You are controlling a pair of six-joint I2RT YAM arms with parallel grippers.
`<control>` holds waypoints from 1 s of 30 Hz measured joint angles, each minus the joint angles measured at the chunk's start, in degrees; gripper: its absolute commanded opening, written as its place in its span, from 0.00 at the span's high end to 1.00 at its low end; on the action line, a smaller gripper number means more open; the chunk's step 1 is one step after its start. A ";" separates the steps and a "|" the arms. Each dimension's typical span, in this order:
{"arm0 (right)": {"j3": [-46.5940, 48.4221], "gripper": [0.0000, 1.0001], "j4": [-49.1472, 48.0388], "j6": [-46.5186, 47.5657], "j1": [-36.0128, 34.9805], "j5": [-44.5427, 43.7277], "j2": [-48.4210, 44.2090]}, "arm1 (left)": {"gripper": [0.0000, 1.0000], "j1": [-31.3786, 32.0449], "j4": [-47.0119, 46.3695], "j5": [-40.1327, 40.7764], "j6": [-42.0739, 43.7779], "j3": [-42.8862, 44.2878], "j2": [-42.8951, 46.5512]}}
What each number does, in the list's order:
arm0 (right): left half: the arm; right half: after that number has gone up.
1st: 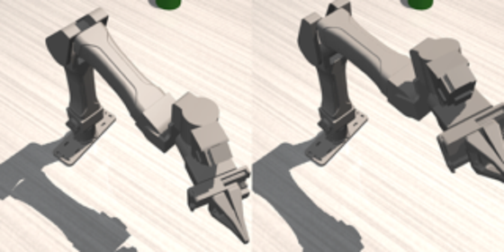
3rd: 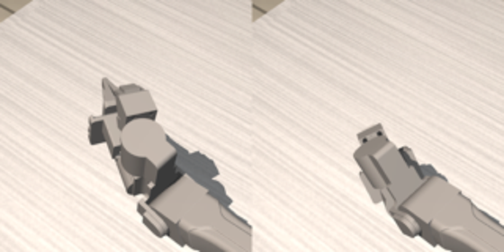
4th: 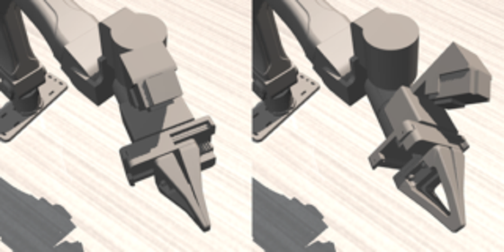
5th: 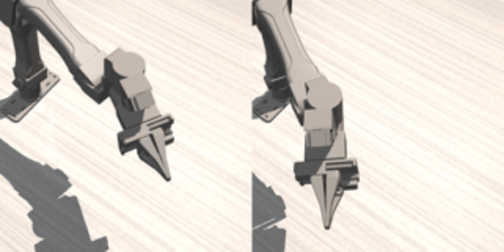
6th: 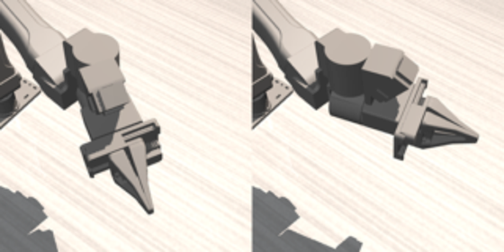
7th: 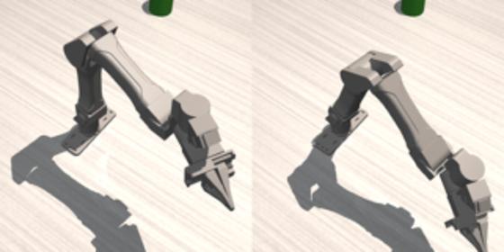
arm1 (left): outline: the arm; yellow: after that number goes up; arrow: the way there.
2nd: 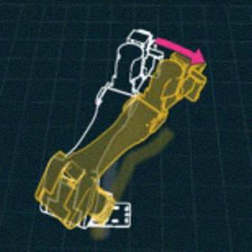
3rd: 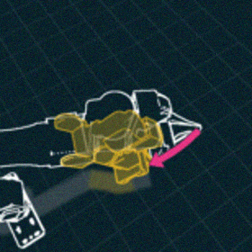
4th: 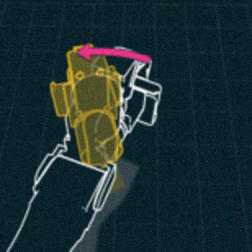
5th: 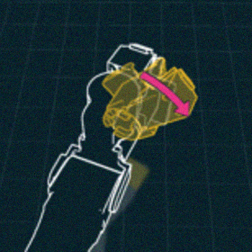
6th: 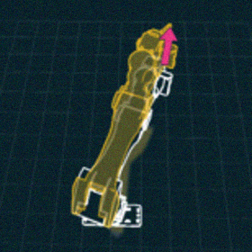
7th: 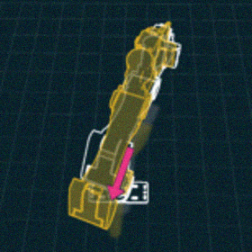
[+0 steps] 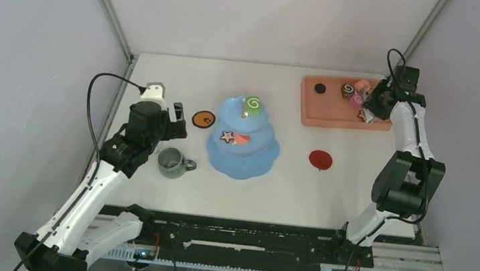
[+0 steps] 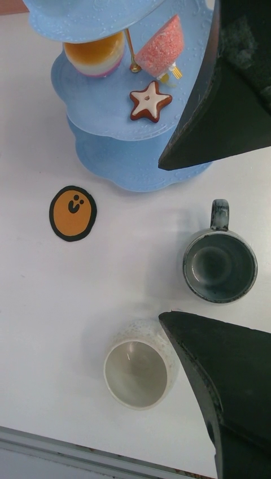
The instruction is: Serve the afternoon tea
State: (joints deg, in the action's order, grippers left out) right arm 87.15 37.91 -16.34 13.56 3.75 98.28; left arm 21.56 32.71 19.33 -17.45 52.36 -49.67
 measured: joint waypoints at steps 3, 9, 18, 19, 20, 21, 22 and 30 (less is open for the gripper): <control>0.24 0.52 0.76 0.52 -0.33 -0.07 0.22 | 0.00 -0.11 -0.31 0.02 0.00 0.04 -0.28; 0.04 0.51 2.84 2.75 -1.33 -0.92 0.17 | 0.00 -0.22 -0.50 0.02 -0.02 0.04 -0.33; -2.10 0.52 3.54 6.34 -2.08 -2.89 0.04 | 0.00 -0.22 -0.68 0.02 0.00 0.04 -0.76; -2.10 0.52 3.52 6.69 -2.16 -3.13 0.04 | 0.00 -0.22 -0.70 0.00 0.00 0.04 -0.81; -2.10 0.52 3.56 7.04 -2.29 -3.34 0.04 | 0.00 -0.24 -0.72 0.00 0.00 0.04 -0.85; -2.10 0.52 3.65 7.19 -2.45 -3.54 0.04 | 0.00 -0.24 -0.76 0.02 0.00 0.04 -0.90; -2.10 0.52 3.85 7.39 -2.69 -3.89 0.04 | 0.00 -0.24 -0.79 0.00 0.00 0.04 -0.94; -2.12 0.52 4.72 8.17 -3.93 -5.79 -0.07 | 0.00 -0.33 -0.87 -0.02 0.00 0.04 -0.94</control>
State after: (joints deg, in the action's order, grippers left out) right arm 85.03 42.63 -8.16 9.63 -2.04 98.21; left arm 21.23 31.83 19.31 -17.45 52.40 -50.61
